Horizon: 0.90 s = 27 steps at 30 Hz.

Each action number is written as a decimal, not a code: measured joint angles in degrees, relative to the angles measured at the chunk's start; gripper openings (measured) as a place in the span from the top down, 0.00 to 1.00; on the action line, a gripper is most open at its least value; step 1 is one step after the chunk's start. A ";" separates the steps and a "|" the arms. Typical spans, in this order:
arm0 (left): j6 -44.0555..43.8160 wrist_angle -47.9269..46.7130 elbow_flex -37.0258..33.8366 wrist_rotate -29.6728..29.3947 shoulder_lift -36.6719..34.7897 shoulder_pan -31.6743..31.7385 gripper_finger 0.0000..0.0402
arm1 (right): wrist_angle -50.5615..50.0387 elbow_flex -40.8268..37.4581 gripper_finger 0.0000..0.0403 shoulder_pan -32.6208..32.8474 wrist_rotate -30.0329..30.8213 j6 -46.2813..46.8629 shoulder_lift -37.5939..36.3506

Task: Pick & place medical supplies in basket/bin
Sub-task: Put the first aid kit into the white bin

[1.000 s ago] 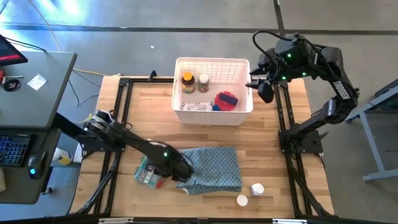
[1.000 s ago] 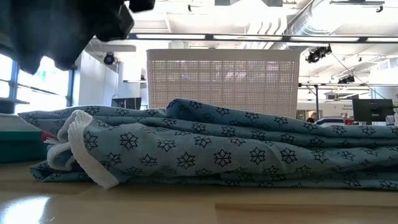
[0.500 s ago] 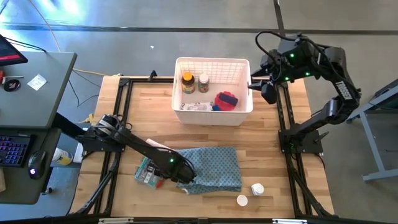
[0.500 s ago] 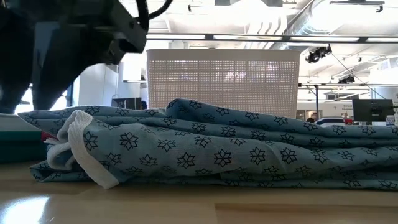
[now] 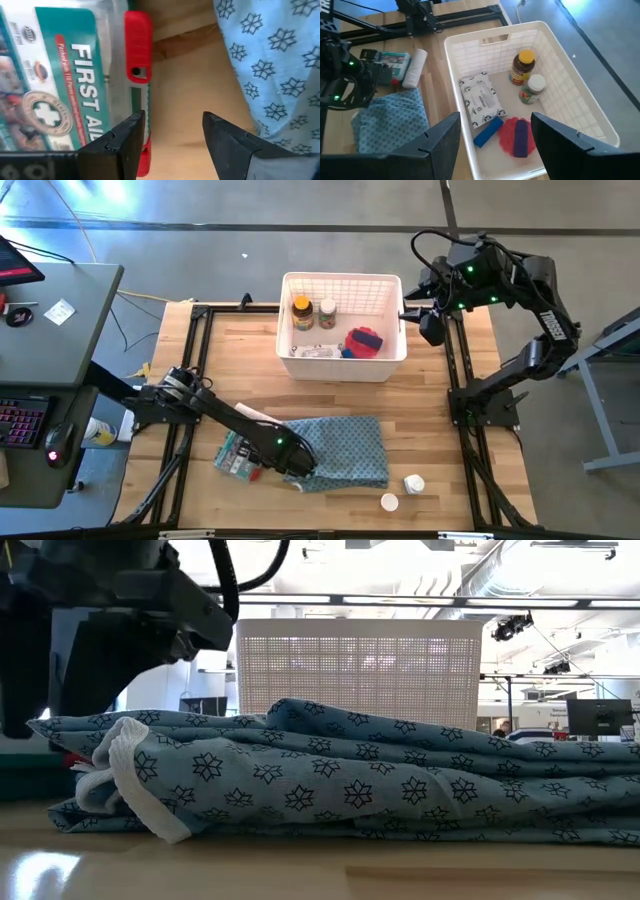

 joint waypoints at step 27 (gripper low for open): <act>2.08 -0.32 0.21 5.71 0.03 0.00 0.42 | -0.04 0.01 0.42 0.00 0.07 0.88 0.02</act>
